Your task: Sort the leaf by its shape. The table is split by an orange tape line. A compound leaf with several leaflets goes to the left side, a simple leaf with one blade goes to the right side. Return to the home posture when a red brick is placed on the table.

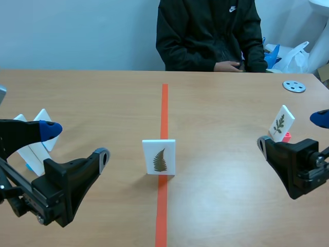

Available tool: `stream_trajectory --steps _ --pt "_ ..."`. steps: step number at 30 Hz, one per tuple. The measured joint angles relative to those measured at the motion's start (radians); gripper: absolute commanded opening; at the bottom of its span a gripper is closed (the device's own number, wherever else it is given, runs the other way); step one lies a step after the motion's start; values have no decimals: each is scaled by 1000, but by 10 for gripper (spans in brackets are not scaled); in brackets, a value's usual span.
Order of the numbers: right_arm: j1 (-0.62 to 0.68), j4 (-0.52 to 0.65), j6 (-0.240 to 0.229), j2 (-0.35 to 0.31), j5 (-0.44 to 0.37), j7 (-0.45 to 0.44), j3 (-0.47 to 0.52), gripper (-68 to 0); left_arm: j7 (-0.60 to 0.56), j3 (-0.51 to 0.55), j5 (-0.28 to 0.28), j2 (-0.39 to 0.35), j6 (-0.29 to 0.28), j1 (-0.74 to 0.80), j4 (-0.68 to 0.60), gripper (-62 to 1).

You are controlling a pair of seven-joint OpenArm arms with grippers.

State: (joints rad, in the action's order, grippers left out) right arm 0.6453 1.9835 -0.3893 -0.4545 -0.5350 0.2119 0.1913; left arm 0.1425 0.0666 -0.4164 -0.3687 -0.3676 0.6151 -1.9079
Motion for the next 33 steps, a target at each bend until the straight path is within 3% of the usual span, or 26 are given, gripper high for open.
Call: stream_trajectory --steps 5,11,15,28,33 --pt "-14 -52 -16 0 35 -13 -68 4 0 0 0 0 0 0 0 14" --pt "-125 -189 -91 0 51 -61 -172 4 0 0 0 0 0 0 0 14" --pt "-212 -269 -136 0 159 -122 -253 4 0 0 0 0 0 0 0 14" --pt "-488 -558 -150 1 328 -319 -527 4 0 0 0 0 0 0 0 14" --pt "-583 -676 -150 46 375 -365 -598 4 0 0 0 0 0 0 0 14"
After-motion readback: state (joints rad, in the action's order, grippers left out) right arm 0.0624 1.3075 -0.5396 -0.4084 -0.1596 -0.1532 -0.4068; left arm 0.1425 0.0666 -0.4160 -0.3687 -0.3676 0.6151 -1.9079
